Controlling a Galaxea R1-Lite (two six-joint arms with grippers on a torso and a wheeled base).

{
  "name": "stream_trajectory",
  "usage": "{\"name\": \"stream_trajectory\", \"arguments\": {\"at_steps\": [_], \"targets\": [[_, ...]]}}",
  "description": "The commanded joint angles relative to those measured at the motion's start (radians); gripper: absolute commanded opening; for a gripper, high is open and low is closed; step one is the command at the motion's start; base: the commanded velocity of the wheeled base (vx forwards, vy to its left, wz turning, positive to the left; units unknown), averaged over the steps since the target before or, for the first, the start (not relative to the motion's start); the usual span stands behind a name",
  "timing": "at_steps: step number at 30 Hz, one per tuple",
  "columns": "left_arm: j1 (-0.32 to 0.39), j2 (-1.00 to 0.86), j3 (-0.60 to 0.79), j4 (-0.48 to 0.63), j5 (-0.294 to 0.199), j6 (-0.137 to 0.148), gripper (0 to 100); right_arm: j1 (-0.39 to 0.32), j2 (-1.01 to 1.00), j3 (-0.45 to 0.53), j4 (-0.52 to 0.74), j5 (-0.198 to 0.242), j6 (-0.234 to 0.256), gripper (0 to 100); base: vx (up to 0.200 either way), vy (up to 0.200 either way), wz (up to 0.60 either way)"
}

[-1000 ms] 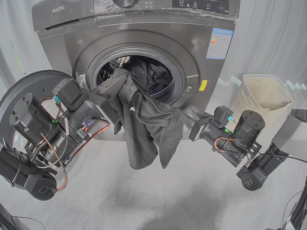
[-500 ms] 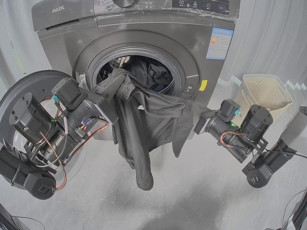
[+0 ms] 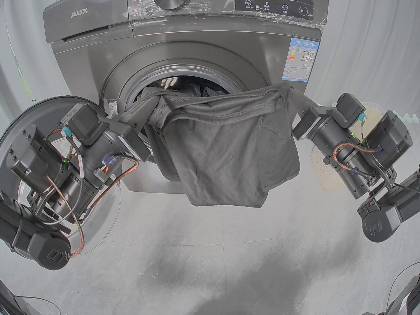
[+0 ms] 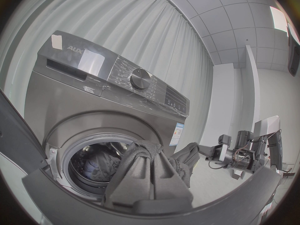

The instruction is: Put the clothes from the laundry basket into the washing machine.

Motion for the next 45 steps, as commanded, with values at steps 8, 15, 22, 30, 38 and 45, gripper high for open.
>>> {"name": "stream_trajectory", "arguments": {"at_steps": [8, 15, 22, 30, 38, 45], "targets": [[-0.003, -0.013, 0.0, 0.001, 0.002, 0.002, 0, 0.02, -0.032, 0.017, 0.002, 0.002, 0.002, 0, 0.0, 0.0, 0.0], [-0.078, 0.066, -0.035, 0.0, 0.0, 0.106, 0, 0.161, 0.134, 0.117, 0.008, 0.007, 0.003, 100, 0.0, 0.0, 0.0], [-0.08, 0.083, -0.122, 0.003, 0.0, 0.105, 0, 0.221, 0.298, 0.137, 0.026, 0.01, -0.003, 100, 0.0, 0.0, 0.0], [-0.083, 0.079, -0.124, 0.003, 0.0, 0.102, 0, 0.222, 0.442, 0.055, 0.026, 0.012, -0.014, 100, 0.0, 0.0, 0.0], [-0.084, 0.079, -0.115, 0.001, 0.0, 0.102, 0, 0.212, 0.597, -0.181, 0.031, 0.013, -0.017, 100, 0.0, 0.0, 0.0], [-0.084, 0.079, -0.113, 0.001, -0.001, 0.102, 0, 0.201, 0.683, -0.357, 0.063, 0.008, -0.026, 100, 0.0, 0.0, 0.0]]}}
